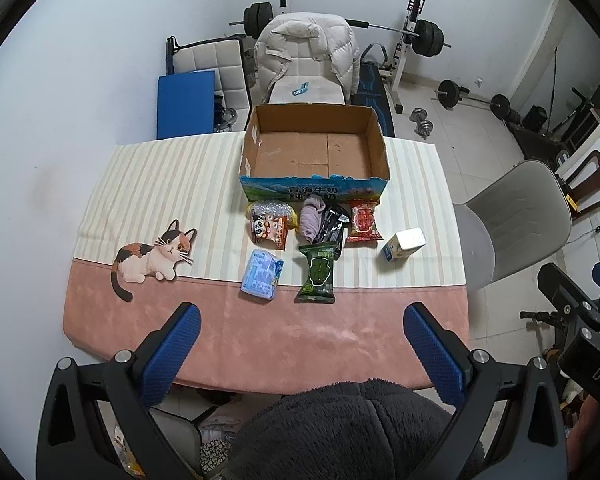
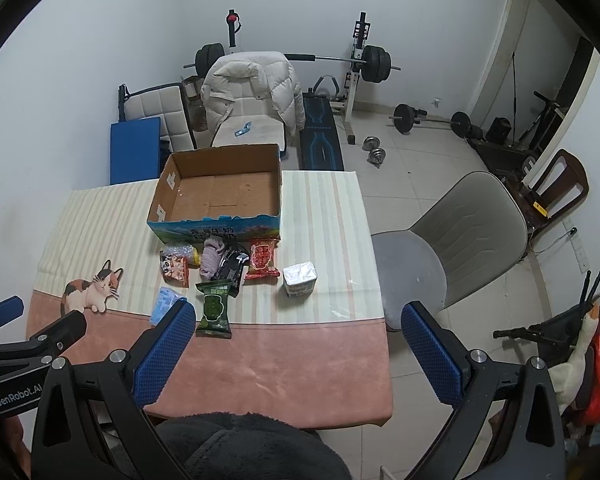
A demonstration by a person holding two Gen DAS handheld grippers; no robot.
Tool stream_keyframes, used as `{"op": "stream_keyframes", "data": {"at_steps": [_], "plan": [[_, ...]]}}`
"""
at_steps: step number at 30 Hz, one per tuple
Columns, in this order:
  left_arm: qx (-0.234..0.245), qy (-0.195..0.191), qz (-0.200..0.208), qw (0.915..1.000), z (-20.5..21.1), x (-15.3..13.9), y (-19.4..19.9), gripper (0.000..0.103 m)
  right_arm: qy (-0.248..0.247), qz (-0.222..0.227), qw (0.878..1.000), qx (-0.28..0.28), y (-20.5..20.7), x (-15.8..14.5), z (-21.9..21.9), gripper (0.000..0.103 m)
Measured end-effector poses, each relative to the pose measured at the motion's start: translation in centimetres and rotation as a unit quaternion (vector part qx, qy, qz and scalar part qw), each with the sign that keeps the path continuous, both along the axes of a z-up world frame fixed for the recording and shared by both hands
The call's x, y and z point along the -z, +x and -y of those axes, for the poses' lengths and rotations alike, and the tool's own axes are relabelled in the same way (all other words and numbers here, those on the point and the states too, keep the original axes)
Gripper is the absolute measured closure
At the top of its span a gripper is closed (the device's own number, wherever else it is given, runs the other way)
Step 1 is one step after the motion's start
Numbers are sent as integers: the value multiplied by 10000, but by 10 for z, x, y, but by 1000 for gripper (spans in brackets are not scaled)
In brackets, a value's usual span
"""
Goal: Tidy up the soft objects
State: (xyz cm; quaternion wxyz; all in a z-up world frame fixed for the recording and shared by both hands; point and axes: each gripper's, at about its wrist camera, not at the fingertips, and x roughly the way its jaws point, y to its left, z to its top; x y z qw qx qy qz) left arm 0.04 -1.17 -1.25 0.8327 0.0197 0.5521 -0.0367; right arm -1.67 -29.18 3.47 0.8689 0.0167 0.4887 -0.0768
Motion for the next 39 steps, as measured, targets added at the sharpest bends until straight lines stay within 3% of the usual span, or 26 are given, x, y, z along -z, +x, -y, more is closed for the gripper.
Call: {"op": "stream_keyframes", "data": {"at_steps": [39], "plan": [[41, 55, 133, 9999, 8, -9, 11, 0, 8, 23, 9998, 190, 5, 0, 14, 0]]}}
